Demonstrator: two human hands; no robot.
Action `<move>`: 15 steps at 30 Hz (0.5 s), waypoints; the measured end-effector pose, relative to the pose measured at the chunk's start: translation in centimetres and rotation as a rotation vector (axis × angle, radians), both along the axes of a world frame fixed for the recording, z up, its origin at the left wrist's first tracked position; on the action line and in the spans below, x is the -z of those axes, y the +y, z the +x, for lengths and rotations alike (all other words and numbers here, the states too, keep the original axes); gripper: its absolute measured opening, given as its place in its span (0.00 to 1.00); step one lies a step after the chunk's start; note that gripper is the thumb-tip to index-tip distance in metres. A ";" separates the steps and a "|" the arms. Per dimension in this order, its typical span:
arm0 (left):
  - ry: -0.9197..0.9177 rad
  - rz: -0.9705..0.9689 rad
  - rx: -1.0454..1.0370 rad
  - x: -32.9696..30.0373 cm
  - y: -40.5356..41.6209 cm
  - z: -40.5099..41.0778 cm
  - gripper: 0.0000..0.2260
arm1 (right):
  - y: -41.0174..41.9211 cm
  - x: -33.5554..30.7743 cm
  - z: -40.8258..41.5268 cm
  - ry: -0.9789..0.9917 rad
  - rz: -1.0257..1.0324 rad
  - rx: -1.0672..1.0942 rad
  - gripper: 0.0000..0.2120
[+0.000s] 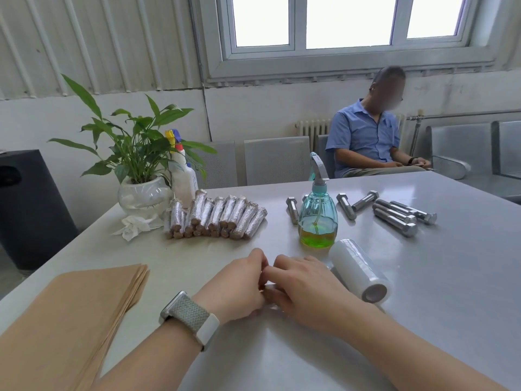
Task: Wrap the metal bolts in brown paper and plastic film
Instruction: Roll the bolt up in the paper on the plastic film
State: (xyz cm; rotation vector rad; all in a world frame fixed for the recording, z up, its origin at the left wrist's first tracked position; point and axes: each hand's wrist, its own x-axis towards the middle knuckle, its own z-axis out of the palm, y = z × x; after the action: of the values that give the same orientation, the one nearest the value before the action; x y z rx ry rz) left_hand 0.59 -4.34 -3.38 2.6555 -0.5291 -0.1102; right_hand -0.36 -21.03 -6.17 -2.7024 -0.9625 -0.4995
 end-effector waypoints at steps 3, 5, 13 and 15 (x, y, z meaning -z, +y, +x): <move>-0.004 0.058 0.036 -0.1 -0.1 -0.2 0.16 | 0.5 -0.2 0.0 -0.001 -0.005 0.014 0.10; -0.004 0.086 0.062 -0.2 -0.1 -0.4 0.18 | 0.5 -0.6 0.2 0.050 0.036 0.019 0.10; 0.331 -0.376 -0.088 -1.9 1.9 -0.6 0.17 | 0.7 -0.4 0.7 0.101 0.077 0.062 0.12; 0.260 -0.488 -0.163 -2.5 4.4 -0.4 0.14 | 0.6 -0.2 0.7 0.111 0.122 0.054 0.11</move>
State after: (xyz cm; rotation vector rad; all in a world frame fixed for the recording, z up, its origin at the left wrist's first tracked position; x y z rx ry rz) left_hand 0.16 0.03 -0.92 2.1538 -0.2163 -0.2401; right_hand 0.32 -20.40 -5.93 -2.6213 -0.8054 -0.3991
